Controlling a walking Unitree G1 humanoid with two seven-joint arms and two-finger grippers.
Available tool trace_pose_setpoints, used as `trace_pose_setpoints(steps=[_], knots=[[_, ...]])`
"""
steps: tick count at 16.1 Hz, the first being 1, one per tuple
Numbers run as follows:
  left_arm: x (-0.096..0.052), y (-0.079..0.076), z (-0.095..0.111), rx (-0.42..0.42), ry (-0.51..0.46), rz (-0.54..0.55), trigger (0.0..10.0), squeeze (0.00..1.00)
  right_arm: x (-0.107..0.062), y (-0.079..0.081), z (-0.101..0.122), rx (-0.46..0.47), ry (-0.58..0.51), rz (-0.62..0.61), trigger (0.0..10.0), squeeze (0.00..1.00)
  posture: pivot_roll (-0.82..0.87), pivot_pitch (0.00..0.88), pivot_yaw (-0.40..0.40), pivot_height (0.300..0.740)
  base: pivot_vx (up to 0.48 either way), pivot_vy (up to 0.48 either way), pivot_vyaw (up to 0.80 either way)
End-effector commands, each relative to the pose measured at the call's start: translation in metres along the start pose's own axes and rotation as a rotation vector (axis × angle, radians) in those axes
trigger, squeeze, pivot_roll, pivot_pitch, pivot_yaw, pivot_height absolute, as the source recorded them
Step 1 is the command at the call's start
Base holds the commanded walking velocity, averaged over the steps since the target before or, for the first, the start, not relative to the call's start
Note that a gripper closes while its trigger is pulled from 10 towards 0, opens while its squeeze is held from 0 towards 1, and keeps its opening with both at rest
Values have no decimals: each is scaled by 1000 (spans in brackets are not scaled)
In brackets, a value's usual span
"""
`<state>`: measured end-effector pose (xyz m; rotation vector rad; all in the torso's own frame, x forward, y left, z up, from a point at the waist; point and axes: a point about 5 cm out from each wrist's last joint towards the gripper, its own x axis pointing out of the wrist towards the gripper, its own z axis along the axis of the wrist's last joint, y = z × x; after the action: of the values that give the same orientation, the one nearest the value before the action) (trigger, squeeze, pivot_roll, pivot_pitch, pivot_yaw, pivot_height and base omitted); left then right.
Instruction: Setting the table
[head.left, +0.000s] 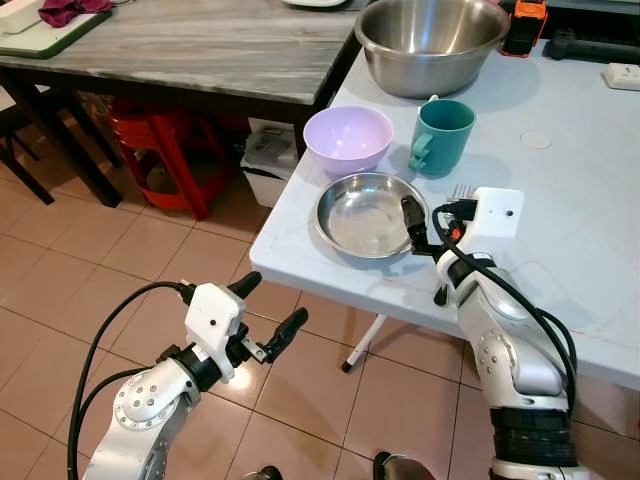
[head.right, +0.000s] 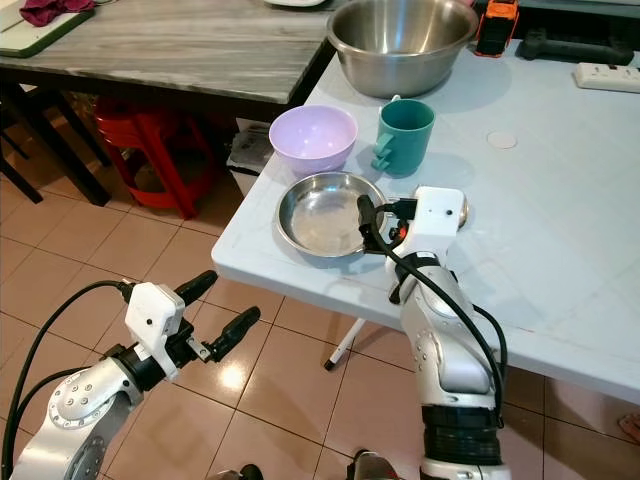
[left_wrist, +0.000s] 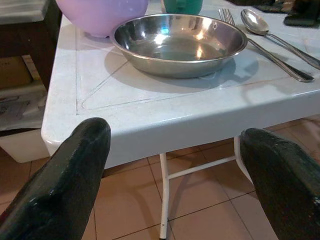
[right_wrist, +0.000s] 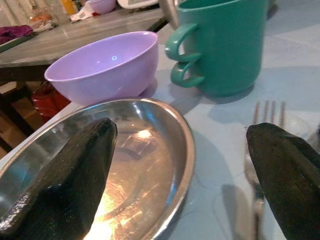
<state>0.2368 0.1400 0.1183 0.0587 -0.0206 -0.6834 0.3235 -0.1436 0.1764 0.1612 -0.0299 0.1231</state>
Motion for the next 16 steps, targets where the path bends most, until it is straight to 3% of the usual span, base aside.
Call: trace_pose_setpoints(steps=[1, 3, 5, 7, 9, 11, 15, 16], knots=[[-4, -1, 0, 15, 15, -14, 10000, 0, 1, 4, 0, 16, 1, 17, 10000, 0, -144, 200, 82, 740, 0, 0, 0], [-5, -2, 3, 10, 4, -41, 10000, 0, 1, 3, -10, 159, 69, 28, 10000, 0, -143, 203, 79, 740, 0, 0, 0], [-4, -5, 5, 4, -8, -51, 10000, 0, 5, 0, -12, 136, 77, -7, 10000, 0, -145, 203, 80, 740, 0, 0, 0], [-2, -6, 8, -12, -19, -52, 10000, 0, 9, 1, -11, 42, 52, -17, 10000, 0, -146, 202, 79, 740, 0, 0, 0], [1, -5, 9, -8, -26, -51, 10000, 0, 13, 2, -11, 82, 67, -19, 10000, 0, -146, 199, 80, 740, 0, 0, 0], [1, -5, 9, -15, -26, -48, 10000, 0, 18, 9, -9, 181, 101, 19, 10000, 0, -148, 196, 76, 740, 0, 0, 0], [2, -5, 8, -24, -25, -38, 10000, 0, 25, 10, -13, 120, 128, 25, 9686, 0, -140, 188, 69, 740, 0, 0, 0], [1, -4, 7, -25, -24, -35, 10000, 0, 26, 7, -18, 110, 161, 9, 2745, 0, -140, 187, 70, 740, 0, 0, 0]])
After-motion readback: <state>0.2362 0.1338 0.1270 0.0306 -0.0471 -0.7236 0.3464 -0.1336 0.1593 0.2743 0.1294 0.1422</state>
